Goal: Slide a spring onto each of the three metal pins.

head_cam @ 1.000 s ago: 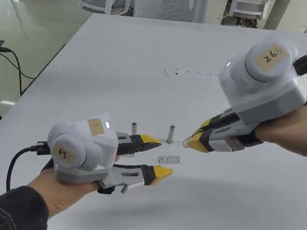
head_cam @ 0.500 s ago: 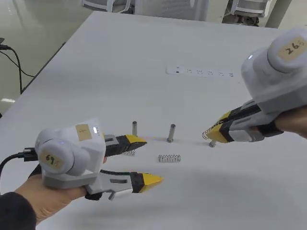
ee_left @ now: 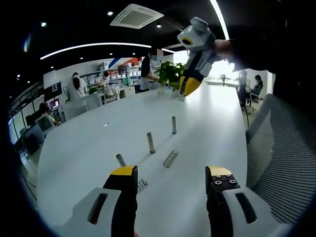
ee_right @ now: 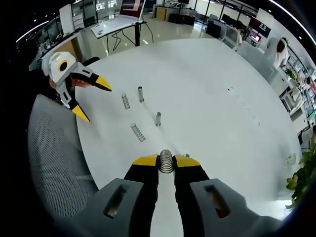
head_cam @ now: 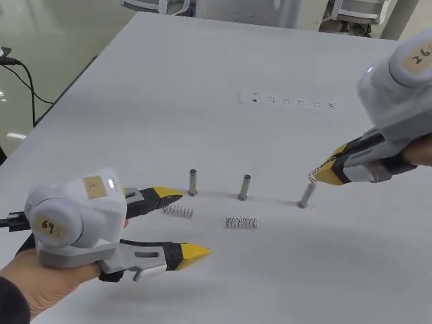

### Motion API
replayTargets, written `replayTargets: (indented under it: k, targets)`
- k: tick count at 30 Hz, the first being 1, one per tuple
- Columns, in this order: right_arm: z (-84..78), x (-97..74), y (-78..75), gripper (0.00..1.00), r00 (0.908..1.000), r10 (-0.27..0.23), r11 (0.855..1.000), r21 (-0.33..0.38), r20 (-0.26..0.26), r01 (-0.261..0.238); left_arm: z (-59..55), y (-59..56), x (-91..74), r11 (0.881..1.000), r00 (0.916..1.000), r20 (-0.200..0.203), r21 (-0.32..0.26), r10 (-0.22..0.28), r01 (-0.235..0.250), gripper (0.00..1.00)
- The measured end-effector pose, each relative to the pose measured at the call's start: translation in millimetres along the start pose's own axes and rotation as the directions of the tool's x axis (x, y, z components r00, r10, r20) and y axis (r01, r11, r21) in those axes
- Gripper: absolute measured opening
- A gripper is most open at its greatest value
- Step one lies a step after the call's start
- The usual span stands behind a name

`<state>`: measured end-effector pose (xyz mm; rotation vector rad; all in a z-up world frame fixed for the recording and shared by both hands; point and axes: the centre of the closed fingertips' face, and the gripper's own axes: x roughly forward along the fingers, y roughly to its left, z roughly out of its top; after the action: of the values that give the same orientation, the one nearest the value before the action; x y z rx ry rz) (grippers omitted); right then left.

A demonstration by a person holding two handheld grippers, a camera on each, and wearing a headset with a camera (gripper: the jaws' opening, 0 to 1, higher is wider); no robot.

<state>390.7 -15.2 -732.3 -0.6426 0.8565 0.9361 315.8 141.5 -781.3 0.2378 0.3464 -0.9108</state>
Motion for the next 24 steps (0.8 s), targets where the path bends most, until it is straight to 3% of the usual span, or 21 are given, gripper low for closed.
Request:
replayTargets:
  k: [9,16,24]
  targets:
    - [-10.5,17.7,-22.0,0.13,0.9972,0.011,1.000,0.013,-0.073,-0.010,-4.2,4.2,-4.6,1.000,0.9997,-0.007,-0.012,0.025,-0.025,0.54]
    - [-22.5,36.3,-32.4,0.13,0.9895,0.047,0.998,0.035,-0.137,-0.043,-3.2,6.9,-7.2,0.999,0.9993,-0.008,-0.012,0.036,-0.036,0.53]
    - [-30.8,47.6,-39.1,0.13,0.9843,0.073,0.996,0.067,-0.161,-0.063,-3.7,7.5,-9.4,0.999,0.9992,-0.008,-0.014,0.038,-0.039,0.52]
